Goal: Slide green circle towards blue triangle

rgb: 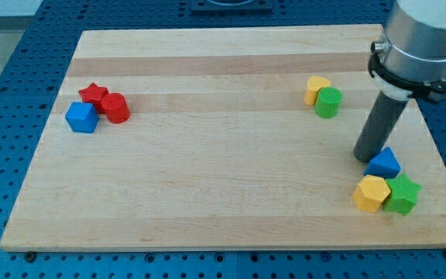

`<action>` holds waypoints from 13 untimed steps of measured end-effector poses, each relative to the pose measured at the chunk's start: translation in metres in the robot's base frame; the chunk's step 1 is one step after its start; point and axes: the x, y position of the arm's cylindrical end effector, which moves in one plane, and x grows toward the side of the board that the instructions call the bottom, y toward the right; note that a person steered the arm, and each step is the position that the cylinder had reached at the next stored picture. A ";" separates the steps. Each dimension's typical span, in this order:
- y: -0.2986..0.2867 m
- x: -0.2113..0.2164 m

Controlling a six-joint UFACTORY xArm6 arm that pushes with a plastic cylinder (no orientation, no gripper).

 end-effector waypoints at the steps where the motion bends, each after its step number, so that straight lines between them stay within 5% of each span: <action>1: 0.000 0.005; 3: -0.005 -0.010; 5: -0.086 -0.046; 7: -0.127 -0.118; 9: -0.103 -0.179; 11: -0.037 -0.179; 13: -0.037 -0.148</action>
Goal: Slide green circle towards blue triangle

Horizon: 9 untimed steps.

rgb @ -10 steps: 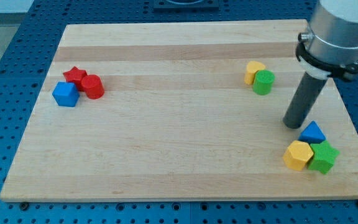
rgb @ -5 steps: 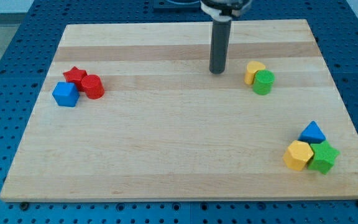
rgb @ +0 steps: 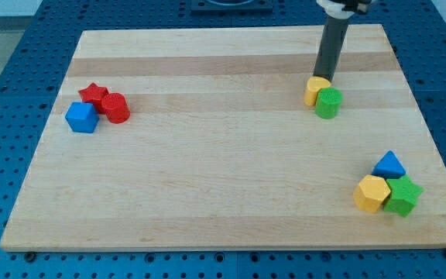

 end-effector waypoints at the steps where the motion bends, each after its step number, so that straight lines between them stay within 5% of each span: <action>1: -0.001 0.016; 9: -0.055 0.122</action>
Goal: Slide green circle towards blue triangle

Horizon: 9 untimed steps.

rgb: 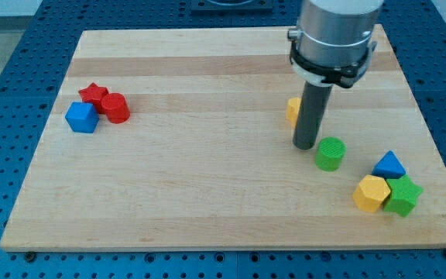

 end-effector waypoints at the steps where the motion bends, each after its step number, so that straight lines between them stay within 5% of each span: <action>1: -0.003 0.009; 8: 0.049 0.021; 9: 0.049 -0.004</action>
